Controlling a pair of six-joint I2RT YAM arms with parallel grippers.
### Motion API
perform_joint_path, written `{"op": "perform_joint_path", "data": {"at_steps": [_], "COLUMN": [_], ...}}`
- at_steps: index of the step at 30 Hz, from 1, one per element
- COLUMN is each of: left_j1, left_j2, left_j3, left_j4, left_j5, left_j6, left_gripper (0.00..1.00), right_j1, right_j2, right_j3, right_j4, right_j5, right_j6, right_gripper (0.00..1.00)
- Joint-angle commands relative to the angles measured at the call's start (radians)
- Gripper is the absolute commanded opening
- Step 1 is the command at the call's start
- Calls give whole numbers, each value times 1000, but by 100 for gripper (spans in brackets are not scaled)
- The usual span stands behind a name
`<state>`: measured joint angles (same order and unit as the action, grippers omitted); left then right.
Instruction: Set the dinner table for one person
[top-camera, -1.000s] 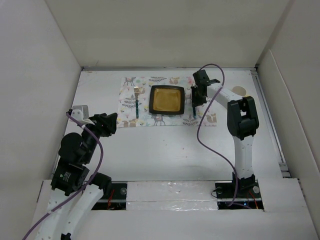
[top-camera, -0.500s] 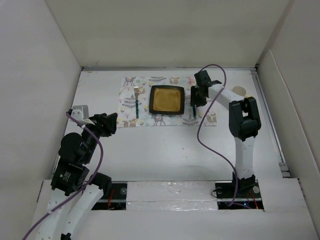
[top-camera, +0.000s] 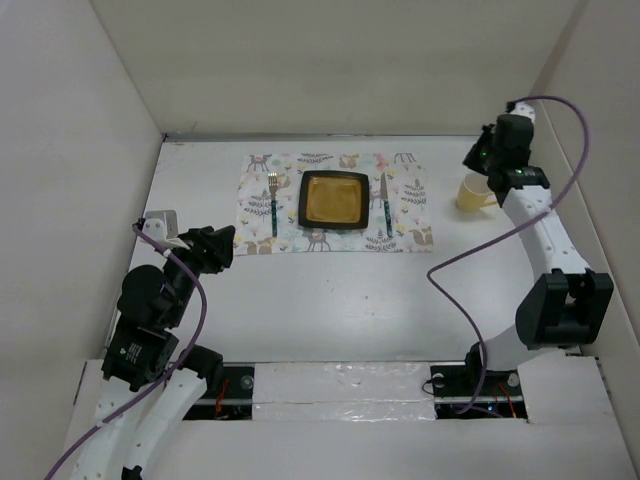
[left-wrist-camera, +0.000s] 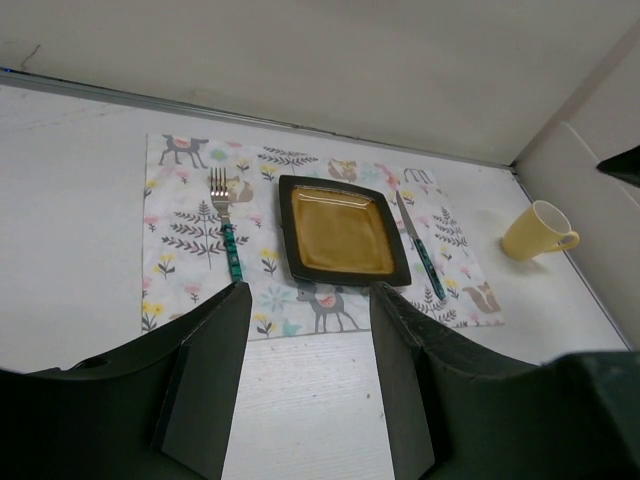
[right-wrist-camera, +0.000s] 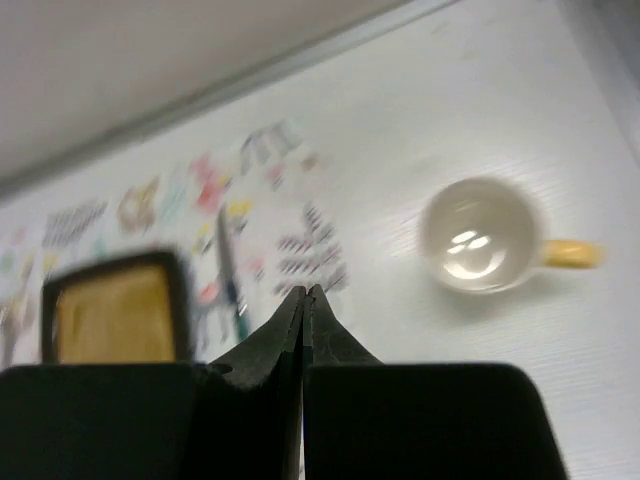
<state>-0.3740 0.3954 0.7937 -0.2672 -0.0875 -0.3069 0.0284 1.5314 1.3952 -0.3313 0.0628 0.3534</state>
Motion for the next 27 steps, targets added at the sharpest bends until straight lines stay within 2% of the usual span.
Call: {"op": "perform_joint_path", "data": {"at_steps": [1,3,4,6,7,9,14,21,27], "left_j1": [-6,-6,-6,-6,-6,-6,-6,-6,-6], "left_j2": [-20,-13,-10,-15,-16,-16,-13,-21,-16], "left_j3": [1,-1,2,2,2,2,2,2,2], "left_j4": [46,48,48,46,46,43,46,48,48], "left_j5": [-6,3,12,11,0,5,6,5,6], "left_j6": [9,9,11,12,12,11,12,11,11], "left_gripper": [48,48,48,49,49,49,49,49,49], "right_j1": [-128,-175,-215,-237,-249,-258,-269,-269,-260], "right_j2": [41,113,134,202,222,274,317,420,469], "right_j3": [-2,66,97,177,197,229,202,283,287], "right_j4": [113,86,66,-6,-24,-72,-60,-126,-117], "right_j5": [109,73,56,43,46,60,51,35,39], "right_j6": [64,52,39,13,-2,-42,-73,-94,-88], "right_gripper": [0,0,3,13,25,32,35,35,34]}}
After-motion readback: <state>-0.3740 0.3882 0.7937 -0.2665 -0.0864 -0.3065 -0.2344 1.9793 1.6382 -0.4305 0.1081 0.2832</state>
